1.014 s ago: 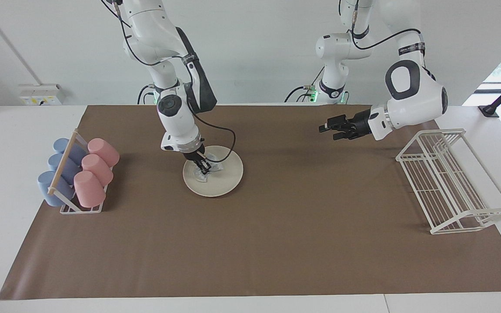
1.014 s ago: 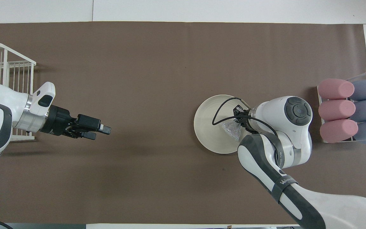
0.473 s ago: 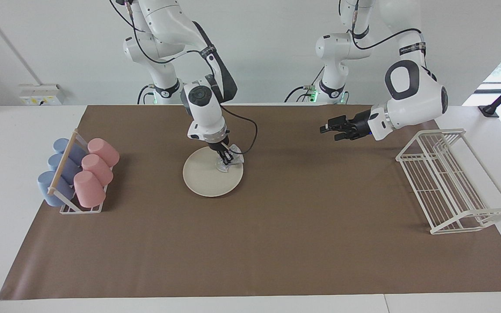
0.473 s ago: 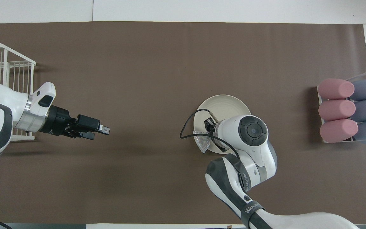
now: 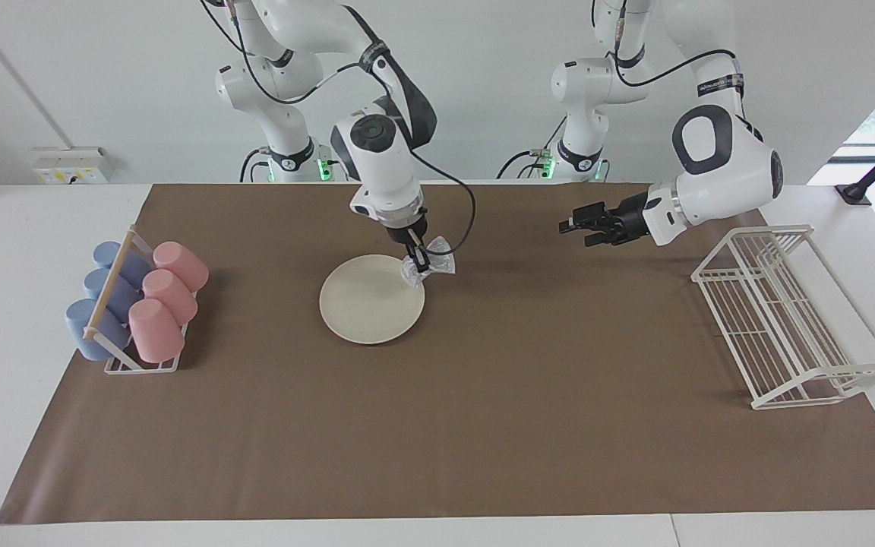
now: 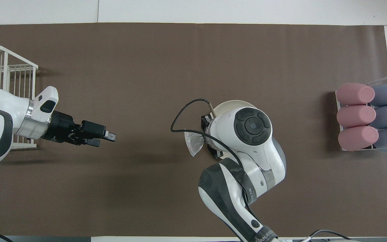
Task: Wipe plate with sponge
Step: 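Bring the scrubber with the right gripper back to the left gripper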
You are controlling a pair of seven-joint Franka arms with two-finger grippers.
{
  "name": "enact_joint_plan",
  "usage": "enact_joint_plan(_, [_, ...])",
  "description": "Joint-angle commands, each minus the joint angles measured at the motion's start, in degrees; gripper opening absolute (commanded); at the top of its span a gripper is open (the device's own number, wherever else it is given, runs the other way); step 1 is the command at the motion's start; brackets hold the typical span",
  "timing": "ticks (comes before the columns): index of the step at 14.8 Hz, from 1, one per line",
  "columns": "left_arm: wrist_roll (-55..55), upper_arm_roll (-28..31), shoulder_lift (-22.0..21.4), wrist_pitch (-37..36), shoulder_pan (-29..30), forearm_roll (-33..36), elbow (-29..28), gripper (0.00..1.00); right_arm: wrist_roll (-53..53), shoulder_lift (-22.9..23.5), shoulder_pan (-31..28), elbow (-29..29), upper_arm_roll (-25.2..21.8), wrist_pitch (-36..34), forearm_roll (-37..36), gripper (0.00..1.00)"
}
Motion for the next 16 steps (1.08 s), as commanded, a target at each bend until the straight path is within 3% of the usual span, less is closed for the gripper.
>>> enact_joint_plan(1, [3.2, -0.2, -0.9, 0.5, 0.2, -6.4, -1.3, 1.0, 7.7, 2.7, 1.8, 9.9, 0.1, -7.9, -2.0, 0.0])
enact_joint_plan(4, [10.2, -0.2, -1.7, -2.5, 1.8, -17.4, -4.3, 1.0, 18.4, 4.8, 5.5, 16.0, 0.2, -9.8, -7.6, 0.0])
enact_joint_plan(8, [17.4, -0.2, -1.4, -7.7, 2.0, -25.8, -6.9, 1.0, 21.5, 4.9, 7.9, 16.3, 0.1, -9.8, -7.7, 0.0])
enact_joint_plan(11, [18.2, -0.2, -1.4, -7.2, -0.1, -26.4, -7.6, 1.0, 21.5, 4.9, 7.9, 16.3, 0.1, -9.8, -7.7, 0.0])
enact_joint_plan(16, [18.3, -0.4, -1.2, -0.3, -5.9, -31.0, -9.0, 1.0, 21.5, 4.9, 7.9, 16.3, 0.1, -9.7, -7.7, 0.0])
